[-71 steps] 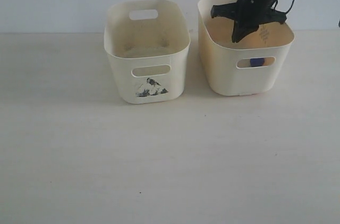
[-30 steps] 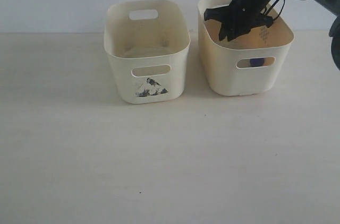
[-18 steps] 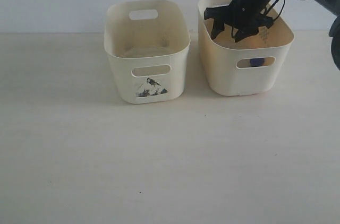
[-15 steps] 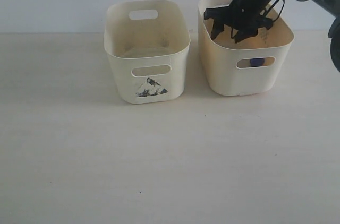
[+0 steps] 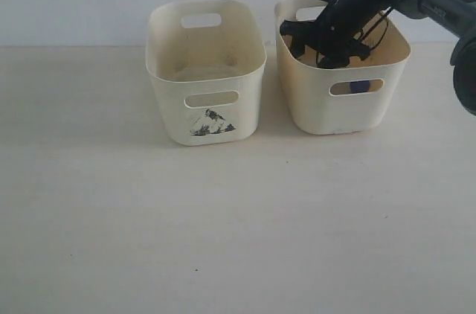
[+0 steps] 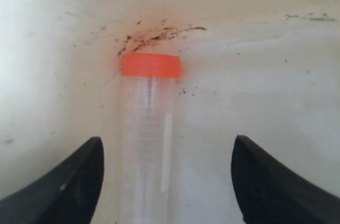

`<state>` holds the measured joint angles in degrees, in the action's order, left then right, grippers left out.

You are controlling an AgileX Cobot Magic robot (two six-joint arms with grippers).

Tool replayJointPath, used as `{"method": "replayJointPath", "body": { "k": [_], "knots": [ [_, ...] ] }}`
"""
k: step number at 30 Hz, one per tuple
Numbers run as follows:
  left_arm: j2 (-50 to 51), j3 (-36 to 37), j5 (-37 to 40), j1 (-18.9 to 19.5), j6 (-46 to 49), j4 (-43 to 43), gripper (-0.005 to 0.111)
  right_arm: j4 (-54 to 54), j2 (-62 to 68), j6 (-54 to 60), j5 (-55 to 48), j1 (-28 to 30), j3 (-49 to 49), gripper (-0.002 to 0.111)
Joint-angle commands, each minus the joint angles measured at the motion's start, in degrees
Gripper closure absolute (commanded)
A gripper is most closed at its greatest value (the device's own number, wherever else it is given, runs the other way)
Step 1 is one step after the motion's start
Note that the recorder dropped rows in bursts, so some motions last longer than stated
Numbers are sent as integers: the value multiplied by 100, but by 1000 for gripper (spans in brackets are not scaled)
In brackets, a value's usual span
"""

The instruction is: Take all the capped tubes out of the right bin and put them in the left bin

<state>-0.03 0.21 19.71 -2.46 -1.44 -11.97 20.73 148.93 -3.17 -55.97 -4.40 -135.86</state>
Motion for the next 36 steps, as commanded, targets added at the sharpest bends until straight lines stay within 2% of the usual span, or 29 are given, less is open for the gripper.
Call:
{"method": "replayJointPath", "body": {
  "k": [1,6,8,27,31,36],
  "knots": [
    [3,-21,-23,-8,-54,18,102,214,220,120,-68,-19,-9,43],
    [3,-21,-23,-8,-54,18,102,188,368,218,-32,-19,-9,43],
    [3,-21,-23,-8,-54,18,102,188,373,218,43,-19,-9,39],
    [3,-21,-23,-8,-54,18,102,362,373,-233,91,-75,-9,39],
    [3,-21,-23,-8,-54,18,102,197,373,349,-84,-281,-9,39],
    [3,-21,-23,-8,-54,18,102,-241,373,153,-216,-314,-9,40]
  ]
}}
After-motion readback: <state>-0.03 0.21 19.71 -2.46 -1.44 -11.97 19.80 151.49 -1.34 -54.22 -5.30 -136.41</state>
